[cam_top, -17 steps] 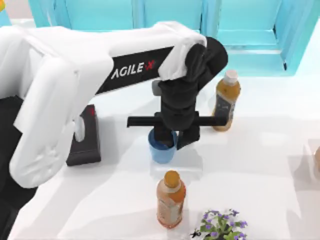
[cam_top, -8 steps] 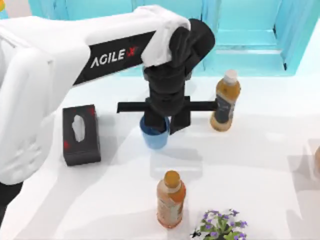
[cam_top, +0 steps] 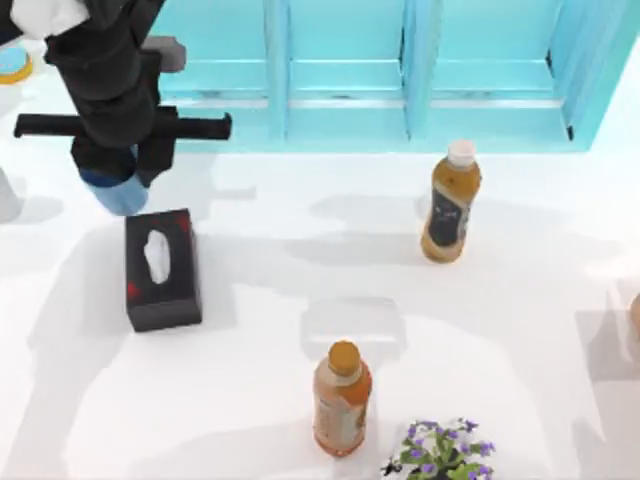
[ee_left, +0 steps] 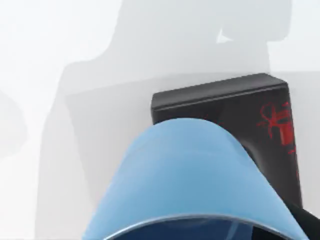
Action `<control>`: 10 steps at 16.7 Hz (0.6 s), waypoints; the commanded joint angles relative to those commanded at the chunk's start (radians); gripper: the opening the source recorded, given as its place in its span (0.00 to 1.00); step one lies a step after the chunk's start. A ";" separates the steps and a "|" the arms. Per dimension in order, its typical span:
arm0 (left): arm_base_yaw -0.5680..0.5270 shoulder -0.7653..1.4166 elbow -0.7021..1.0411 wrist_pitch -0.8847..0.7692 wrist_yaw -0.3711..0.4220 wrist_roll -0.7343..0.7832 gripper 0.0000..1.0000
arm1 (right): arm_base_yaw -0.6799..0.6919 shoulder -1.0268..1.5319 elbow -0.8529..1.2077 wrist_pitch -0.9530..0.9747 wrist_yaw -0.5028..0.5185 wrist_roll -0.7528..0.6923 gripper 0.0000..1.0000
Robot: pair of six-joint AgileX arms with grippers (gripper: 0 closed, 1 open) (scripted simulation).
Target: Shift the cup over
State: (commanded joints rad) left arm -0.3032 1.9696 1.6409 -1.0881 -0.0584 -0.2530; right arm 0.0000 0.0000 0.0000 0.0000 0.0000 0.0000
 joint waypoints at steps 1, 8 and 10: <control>0.051 -0.025 -0.038 -0.008 0.003 0.050 0.00 | 0.000 0.000 0.000 0.000 0.000 0.000 1.00; 0.266 -0.131 -0.241 -0.048 0.053 0.240 0.00 | 0.000 0.000 0.000 0.000 0.000 0.000 1.00; 0.266 -0.131 -0.241 -0.048 0.053 0.240 0.00 | 0.000 0.000 0.000 0.000 0.000 0.000 1.00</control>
State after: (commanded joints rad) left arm -0.0370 1.8385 1.3998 -1.1360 -0.0049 -0.0128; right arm 0.0000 0.0000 0.0000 0.0000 0.0000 0.0000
